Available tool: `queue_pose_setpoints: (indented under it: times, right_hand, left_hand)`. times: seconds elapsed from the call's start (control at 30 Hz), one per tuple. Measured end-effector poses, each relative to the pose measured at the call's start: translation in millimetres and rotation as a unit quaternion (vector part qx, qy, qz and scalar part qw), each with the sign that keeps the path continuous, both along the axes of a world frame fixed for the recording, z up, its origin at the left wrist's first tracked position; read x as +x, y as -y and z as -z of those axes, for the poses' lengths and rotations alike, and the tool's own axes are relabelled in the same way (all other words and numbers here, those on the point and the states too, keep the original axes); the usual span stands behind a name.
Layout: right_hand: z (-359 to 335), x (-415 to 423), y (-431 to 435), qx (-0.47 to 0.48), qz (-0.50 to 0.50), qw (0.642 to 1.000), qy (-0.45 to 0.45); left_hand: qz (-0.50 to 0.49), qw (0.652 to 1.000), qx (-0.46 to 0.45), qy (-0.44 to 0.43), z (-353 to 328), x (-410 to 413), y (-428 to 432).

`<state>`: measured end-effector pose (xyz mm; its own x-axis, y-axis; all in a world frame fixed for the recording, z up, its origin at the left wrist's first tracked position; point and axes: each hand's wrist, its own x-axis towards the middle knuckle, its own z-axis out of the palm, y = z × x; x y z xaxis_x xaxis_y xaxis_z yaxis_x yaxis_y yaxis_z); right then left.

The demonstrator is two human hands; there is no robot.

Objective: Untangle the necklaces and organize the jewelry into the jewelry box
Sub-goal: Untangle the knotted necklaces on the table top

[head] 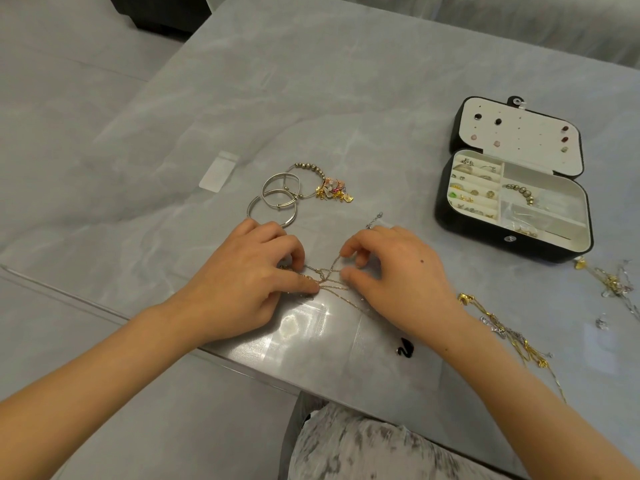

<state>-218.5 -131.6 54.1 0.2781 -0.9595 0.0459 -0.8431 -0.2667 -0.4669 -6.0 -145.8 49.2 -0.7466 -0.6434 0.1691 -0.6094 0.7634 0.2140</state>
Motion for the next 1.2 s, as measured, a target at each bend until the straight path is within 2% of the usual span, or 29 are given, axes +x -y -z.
queue_pose_setpoints:
  times: [0.17,0.43,0.77,1.2]
  right_hand:
    - [7.2,-12.7,19.8,-0.131,0.061,0.988,-0.054]
    - [17.3,-18.3,33.8,-0.181,0.093,0.972,-0.114]
    - [17.2,-17.7,31.6,-0.149,0.096,0.980,-0.091]
    - [10.0,-12.6,29.6,-0.040,0.057,0.995,-0.067]
  left_hand:
    - [0.001,1.000,0.000,-0.022,-1.2,-3.7,-3.8]
    - [0.013,0.997,-0.071,0.010,5.7,-8.2,-16.4]
    - [-0.011,0.996,-0.049,0.070,2.4,-1.7,-21.4]
    - [-0.007,0.995,-0.041,0.096,2.0,1.1,-19.0]
